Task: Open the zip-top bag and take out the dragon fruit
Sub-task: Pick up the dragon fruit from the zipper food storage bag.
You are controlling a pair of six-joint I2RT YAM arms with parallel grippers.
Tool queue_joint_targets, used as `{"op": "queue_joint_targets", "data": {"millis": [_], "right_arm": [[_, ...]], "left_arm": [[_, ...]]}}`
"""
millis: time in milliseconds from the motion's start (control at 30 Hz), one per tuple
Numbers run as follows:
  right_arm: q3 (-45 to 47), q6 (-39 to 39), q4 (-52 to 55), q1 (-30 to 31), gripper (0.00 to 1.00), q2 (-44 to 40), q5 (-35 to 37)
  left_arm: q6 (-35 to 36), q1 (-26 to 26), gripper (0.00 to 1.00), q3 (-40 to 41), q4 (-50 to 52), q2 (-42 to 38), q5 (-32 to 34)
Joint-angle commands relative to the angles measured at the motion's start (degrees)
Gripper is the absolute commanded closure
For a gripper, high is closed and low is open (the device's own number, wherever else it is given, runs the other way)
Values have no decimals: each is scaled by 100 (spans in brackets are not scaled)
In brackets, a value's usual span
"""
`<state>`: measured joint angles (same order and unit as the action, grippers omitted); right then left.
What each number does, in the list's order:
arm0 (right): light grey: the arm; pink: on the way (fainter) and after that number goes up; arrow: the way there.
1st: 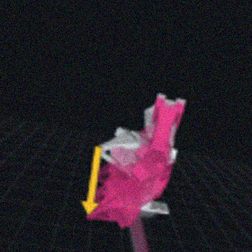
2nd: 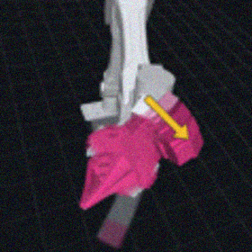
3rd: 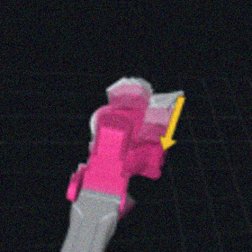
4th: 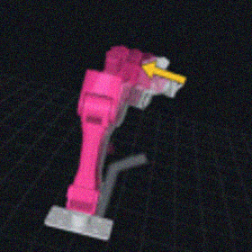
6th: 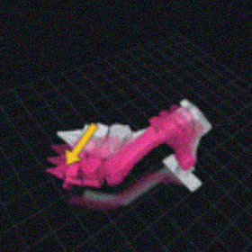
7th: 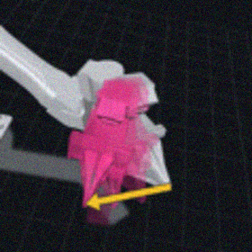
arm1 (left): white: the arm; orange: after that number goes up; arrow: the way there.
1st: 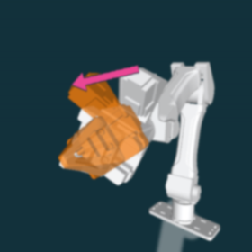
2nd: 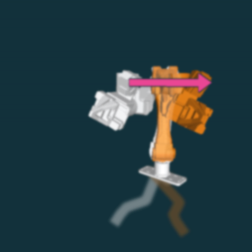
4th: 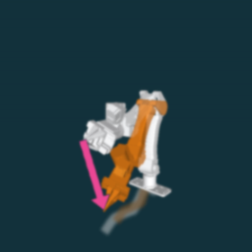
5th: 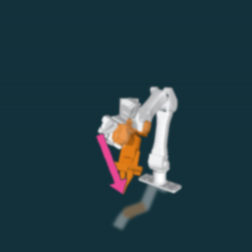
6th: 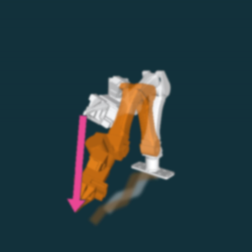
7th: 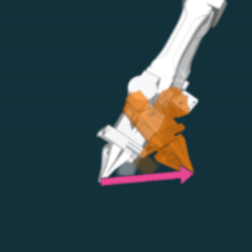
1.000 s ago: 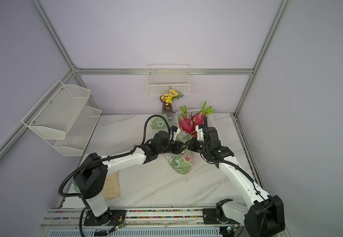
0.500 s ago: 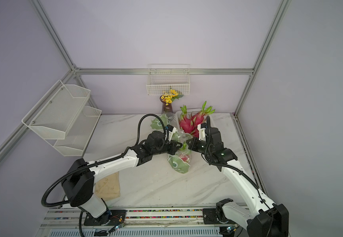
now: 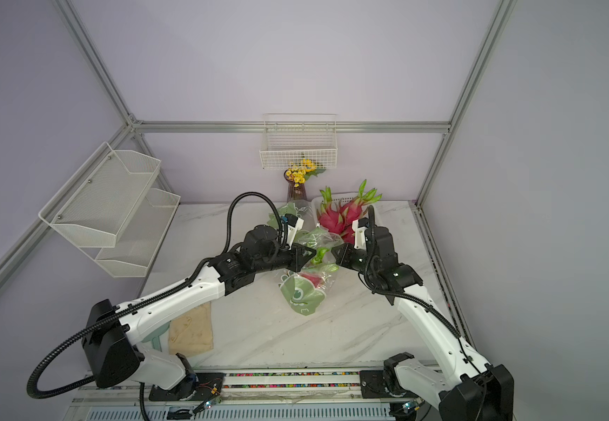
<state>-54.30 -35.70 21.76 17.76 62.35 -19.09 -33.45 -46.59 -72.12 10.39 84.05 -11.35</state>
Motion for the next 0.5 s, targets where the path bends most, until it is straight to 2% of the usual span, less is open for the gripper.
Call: {"op": "queue_joint_targets", "data": {"millis": [0, 100, 200, 300, 467], "right_arm": [[81, 54, -152, -6, 86, -150, 143], [142, 84, -246, -2, 85, -117, -1], [209, 53, -541, -4, 77, -140, -314], [222, 167, -773, -5, 62, -280, -645], [456, 852, -1023, -5, 36, -977, -495]], "left_arm": [[49, -24, 100, -334, -112, -565, 98], [8, -25, 100, -350, -160, -669, 84], [-86, -21, 100, -450, -169, -621, -3], [-143, -18, 100, -546, -186, -584, 49], [-223, -11, 100, -831, 218, -748, 871]]}}
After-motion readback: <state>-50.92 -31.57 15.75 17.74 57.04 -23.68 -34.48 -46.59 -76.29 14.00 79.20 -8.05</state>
